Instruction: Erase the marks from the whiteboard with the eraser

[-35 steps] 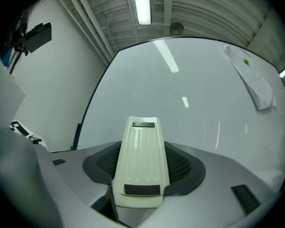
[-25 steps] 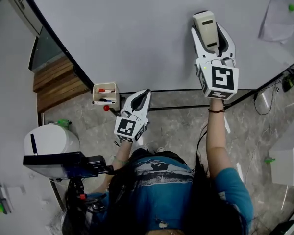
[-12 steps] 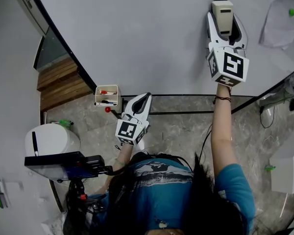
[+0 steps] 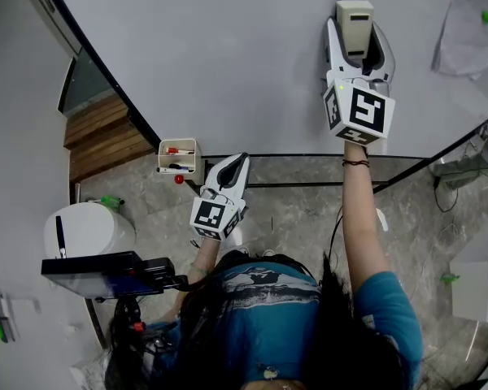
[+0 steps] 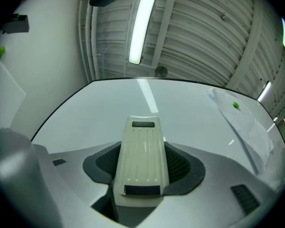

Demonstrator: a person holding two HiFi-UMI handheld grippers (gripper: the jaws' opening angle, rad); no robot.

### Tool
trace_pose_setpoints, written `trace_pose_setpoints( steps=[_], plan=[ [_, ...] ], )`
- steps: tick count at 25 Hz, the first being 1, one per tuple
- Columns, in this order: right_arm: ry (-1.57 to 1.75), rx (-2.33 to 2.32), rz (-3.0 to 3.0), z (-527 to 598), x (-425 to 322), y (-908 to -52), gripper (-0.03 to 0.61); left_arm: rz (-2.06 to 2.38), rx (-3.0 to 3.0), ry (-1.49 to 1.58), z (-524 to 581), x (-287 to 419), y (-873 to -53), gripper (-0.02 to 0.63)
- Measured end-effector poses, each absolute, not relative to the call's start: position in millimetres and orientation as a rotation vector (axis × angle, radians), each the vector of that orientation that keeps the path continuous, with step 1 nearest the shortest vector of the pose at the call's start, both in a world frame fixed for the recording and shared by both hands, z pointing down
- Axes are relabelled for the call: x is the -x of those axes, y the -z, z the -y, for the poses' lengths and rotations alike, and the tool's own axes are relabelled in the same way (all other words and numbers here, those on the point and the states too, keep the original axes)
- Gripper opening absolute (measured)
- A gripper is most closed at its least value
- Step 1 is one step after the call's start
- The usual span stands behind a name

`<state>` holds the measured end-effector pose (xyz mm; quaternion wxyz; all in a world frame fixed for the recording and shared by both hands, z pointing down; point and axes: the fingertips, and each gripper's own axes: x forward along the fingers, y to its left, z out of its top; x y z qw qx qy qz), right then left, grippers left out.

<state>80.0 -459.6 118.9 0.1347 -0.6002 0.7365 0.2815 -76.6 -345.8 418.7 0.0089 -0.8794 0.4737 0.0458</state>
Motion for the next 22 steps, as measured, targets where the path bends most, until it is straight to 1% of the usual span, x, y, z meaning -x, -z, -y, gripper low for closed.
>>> trace_pose_setpoints(
  steps=[5, 11, 15, 22],
  plan=[
    [-1.165, 1.69, -2.303, 455, -1, -158, 0.264, -1.478, 2.749, -0.143, 346, 75, -418, 0.002],
    [-1.415, 1.594, -2.474, 454, 80, -226, 0.264, -1.504, 2.737, -0.135, 349, 82, -421, 0.002],
    [-1.522, 1.552, -2.504, 456, 98, -245, 0.264, -1.539, 2.725, -0.132, 350, 90, -424, 0.002],
    [-1.602, 1.541, -2.524, 457, 91, -237, 0.264, -1.549, 2.732, -0.129, 351, 89, -426, 0.002]
  ],
)
